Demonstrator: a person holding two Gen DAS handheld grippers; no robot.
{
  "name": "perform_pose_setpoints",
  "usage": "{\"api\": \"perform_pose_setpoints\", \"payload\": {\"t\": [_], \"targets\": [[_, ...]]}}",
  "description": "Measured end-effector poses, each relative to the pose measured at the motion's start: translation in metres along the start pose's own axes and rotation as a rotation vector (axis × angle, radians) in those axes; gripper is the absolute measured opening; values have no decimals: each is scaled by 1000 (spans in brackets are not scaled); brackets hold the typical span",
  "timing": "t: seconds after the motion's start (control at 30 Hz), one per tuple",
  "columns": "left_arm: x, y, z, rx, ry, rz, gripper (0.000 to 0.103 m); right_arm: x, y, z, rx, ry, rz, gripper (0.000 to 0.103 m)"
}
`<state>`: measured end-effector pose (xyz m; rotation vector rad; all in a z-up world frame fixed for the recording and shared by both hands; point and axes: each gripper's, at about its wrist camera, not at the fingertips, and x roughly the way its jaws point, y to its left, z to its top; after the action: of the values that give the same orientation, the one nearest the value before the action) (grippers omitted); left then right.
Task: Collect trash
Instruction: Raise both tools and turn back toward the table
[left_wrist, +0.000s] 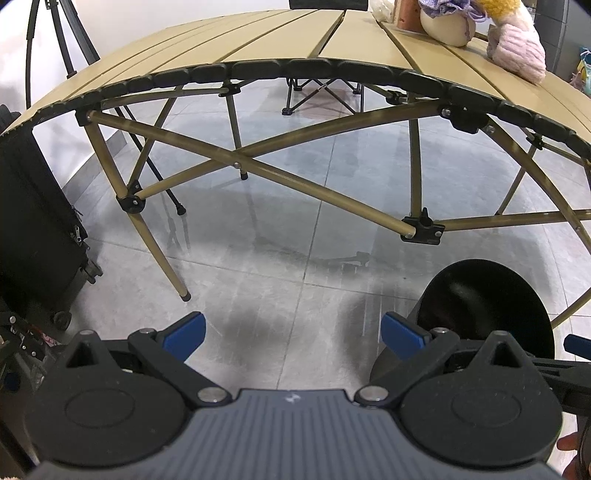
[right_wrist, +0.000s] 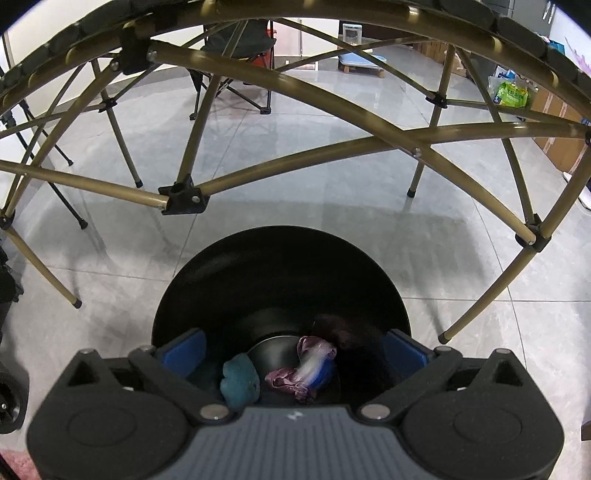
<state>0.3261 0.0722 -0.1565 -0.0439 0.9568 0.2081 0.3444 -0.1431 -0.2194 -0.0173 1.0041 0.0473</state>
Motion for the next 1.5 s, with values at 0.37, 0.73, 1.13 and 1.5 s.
{"api": "perform_pose_setpoints", "payload": {"t": [0.37, 0.73, 1.13, 1.5], "targets": [[-4, -1, 0, 2, -10, -4, 103, -3, 0, 0, 0, -6, -6, 103], [-23, -5, 0, 12, -67, -20, 103, -25, -5, 1, -3, -47, 0, 103], [-70, -12, 6, 3, -200, -66, 103, -78, -19, 9, 15, -180, 40, 103], [-119, -25, 23, 17, -344, -64, 103, -136, -39, 23, 51, -377, 84, 103]]}}
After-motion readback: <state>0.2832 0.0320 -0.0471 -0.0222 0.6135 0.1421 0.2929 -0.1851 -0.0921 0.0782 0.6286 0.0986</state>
